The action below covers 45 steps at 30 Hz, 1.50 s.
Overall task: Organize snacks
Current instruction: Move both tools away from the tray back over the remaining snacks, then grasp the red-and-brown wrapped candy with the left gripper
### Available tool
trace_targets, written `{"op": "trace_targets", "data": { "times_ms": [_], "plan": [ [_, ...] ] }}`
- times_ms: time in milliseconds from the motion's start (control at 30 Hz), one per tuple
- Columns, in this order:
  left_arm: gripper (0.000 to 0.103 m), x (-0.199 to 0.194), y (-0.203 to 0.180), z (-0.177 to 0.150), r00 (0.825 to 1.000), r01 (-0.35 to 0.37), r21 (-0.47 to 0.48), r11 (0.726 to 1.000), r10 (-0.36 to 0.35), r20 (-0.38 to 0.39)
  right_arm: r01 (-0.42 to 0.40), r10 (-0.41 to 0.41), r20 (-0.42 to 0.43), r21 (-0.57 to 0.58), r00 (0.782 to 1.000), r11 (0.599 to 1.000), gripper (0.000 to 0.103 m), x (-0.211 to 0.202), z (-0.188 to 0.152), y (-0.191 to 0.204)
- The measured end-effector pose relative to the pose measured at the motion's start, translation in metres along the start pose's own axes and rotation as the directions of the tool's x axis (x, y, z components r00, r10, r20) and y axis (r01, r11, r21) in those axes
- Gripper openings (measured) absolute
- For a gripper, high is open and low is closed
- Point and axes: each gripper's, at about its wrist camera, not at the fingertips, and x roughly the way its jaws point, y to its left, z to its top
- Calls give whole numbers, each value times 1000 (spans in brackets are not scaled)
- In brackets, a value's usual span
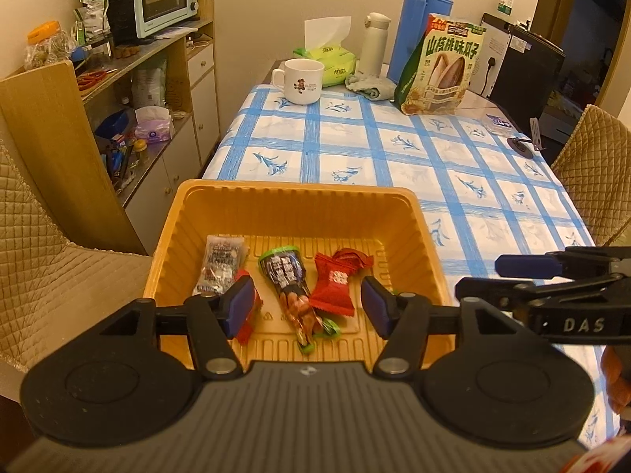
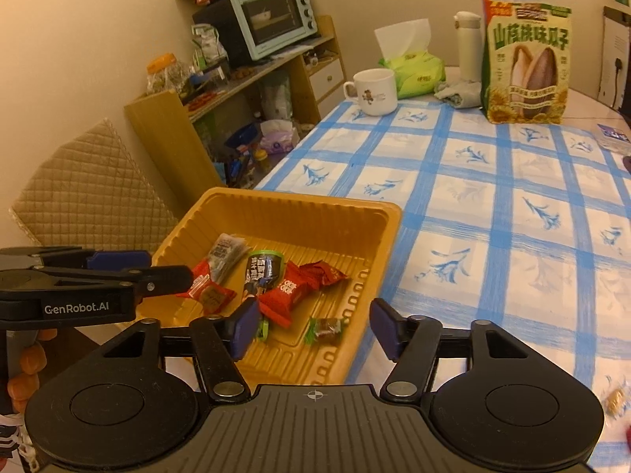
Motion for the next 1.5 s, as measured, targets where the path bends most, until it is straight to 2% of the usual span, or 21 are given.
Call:
{"op": "trace_targets", "data": {
  "times_ms": [300,733,1200,1367,1500],
  "plan": [
    [58,-28,-40,-21,1000,28,14,1000,-28,1,8,-10,32,36,999,999,74,-52,-23,-27],
    [58,-42,-117,-52,993,110,86,990,-106,-43,72,-76,32,114,997,991,76,-125,-73,-89],
    [59,-26,-195,-83,981,185,155,970,-172,-94,146,-149,0,214,989,966,76,-171,-124,-156],
    [59,-12,-212,-93,980,185,171,968,-169,-105,166,-169,-10,252,986,954,76,-179,-137,-173],
    [62,0,-220,-100,984,160,198,967,-141,-107,189,-190,-25,275,981,943,76,-181,-143,-184]
  ]
}}
